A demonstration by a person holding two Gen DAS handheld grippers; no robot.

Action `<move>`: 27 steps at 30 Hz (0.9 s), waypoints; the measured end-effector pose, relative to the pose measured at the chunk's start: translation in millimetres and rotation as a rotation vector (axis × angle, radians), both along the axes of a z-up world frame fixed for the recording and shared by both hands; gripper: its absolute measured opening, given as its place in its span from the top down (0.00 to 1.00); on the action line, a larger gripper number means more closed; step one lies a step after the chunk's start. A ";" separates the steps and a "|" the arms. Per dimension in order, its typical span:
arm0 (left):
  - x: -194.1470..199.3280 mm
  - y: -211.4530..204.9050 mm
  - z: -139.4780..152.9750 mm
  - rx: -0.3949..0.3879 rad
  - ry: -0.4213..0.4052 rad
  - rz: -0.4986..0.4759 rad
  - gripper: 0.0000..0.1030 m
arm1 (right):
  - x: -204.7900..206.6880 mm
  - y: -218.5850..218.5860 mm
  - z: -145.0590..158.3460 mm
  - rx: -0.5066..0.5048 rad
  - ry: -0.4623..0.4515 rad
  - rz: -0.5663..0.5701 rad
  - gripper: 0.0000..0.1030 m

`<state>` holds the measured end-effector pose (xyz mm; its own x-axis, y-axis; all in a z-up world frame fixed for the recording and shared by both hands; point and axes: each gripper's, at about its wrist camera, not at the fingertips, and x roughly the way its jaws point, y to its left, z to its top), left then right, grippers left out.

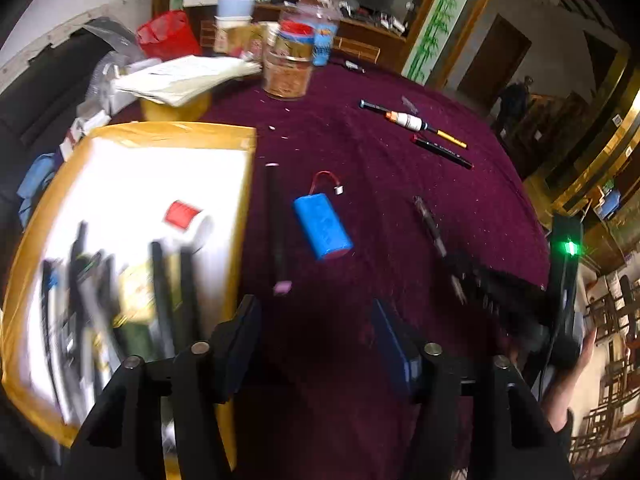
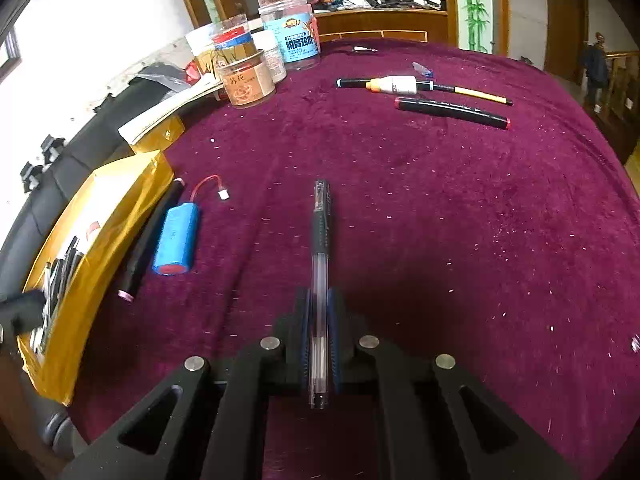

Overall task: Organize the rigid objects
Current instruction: 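Grasp a clear pen with the right tool while the left grasps the blue battery pack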

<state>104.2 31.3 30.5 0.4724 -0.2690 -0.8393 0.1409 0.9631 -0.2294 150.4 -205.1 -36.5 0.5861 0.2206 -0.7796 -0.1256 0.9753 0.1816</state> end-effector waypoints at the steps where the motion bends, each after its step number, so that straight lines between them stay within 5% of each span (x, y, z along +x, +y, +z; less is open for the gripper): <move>1: 8.9 -6.0 -2.2 0.001 0.015 -0.005 0.40 | 1.4 -2.4 -4.8 0.006 0.006 0.008 0.92; 7: 66.1 -37.7 -28.8 0.068 0.107 0.015 0.40 | 10.8 -15.4 -12.8 0.164 0.031 0.051 0.92; 17: 117.2 -63.6 -64.4 0.141 0.234 0.069 0.40 | 11.2 -13.1 -13.0 0.164 0.031 0.051 0.92; 20: 115.7 -64.9 -64.2 0.163 0.198 0.079 0.43 | 10.7 -14.2 -13.3 0.168 0.033 0.049 0.92; 23: 103.9 -69.2 -63.9 0.237 0.156 0.073 0.59 | 10.0 -14.4 -13.1 0.171 0.033 0.045 0.92; 27: 81.7 -67.6 -63.0 0.202 0.140 0.044 0.60 | 9.1 -15.4 -12.8 0.178 0.032 0.043 0.92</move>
